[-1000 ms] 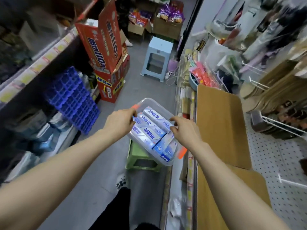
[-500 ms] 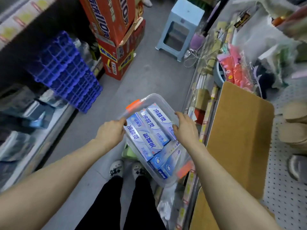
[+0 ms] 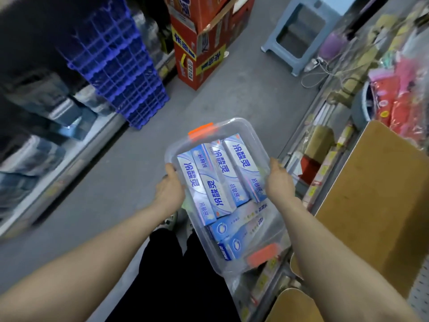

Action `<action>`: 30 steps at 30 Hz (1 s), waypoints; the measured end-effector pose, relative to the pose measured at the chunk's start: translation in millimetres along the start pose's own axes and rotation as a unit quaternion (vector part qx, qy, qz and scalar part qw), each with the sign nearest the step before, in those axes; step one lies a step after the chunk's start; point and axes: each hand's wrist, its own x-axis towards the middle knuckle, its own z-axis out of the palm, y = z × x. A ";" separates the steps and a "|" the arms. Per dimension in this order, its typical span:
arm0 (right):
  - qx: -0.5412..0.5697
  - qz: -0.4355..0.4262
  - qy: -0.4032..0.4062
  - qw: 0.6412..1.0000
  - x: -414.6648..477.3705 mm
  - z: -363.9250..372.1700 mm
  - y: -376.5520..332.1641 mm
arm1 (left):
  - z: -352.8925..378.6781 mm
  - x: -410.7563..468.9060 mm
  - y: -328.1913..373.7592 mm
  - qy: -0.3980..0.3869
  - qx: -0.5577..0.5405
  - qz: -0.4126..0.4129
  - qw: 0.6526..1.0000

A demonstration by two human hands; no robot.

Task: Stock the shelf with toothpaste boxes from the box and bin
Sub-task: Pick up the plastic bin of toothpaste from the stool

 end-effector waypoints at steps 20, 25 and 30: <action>-0.093 -0.213 -0.032 0.972 -80.4 -57.9 -166.1 | -117.9 -119.9 -111.8 0.146 -0.211 -0.180 0.950; -0.117 -0.324 -0.002 0.939 -122.9 -48.5 -243.0 | -138.8 -174.0 -177.3 0.263 -0.264 -0.198 0.907; -0.128 -0.412 0.023 0.902 -188.6 -20.7 -326.8 | -151.1 -234.2 -267.4 0.362 -0.328 -0.216 0.845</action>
